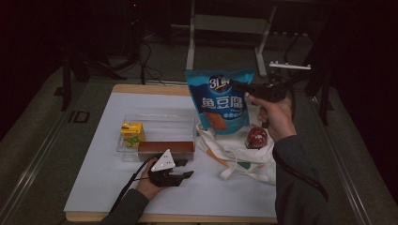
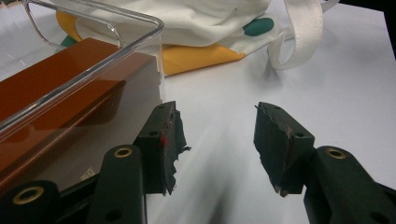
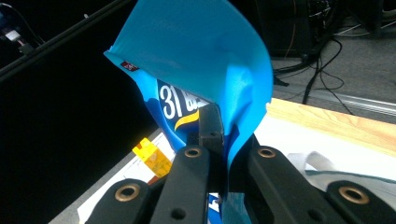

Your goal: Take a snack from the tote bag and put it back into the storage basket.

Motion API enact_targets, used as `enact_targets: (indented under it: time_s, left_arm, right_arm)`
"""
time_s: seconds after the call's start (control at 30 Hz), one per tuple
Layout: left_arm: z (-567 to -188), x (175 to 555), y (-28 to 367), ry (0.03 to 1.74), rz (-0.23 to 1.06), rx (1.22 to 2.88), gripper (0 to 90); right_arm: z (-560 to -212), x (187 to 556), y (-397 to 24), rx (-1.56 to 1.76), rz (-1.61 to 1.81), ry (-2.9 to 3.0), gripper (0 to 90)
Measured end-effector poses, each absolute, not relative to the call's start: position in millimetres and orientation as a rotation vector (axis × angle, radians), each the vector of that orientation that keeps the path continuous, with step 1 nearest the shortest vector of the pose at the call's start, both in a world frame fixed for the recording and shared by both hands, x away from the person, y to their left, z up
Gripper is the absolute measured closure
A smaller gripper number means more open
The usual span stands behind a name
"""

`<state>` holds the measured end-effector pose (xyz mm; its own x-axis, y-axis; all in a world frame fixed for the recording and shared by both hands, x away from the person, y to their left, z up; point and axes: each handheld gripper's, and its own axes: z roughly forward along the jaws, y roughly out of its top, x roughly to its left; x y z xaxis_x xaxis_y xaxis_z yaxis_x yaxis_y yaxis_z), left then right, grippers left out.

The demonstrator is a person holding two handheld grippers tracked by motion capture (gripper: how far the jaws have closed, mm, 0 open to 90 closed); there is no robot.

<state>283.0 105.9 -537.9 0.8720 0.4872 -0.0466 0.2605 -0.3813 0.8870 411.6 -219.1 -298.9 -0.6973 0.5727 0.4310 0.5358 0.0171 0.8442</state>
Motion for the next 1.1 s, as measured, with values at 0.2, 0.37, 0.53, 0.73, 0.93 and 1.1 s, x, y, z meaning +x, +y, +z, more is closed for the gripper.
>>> enact_targets:
  time_s: [0.2,0.37,0.53,0.73,0.93,1.1]
  left_arm:
    - [-538,283,106,0.543,0.270,1.989,49.6]
    - [-538,283,106,0.542,0.271,1.988,49.6]
    - [-538,283,106,0.542,0.270,1.988,49.6]
    - [-538,283,105,0.541,0.270,1.988,49.6]
    - [-538,283,105,0.539,0.271,1.990,49.6]
    - [-538,282,105,0.538,0.272,1.990,49.6]
  right_arm:
    - [-297,413,-210,1.210,1.852,2.214,89.3]
    - [-294,414,-203,1.206,1.877,2.210,89.3]
    - [-293,414,-195,1.196,1.899,2.215,89.3]
    - [-292,415,-184,1.186,1.931,2.222,89.2]
    - [-293,417,-172,1.188,1.952,2.227,89.2]
    - [-294,420,-163,1.199,1.971,2.228,89.2]
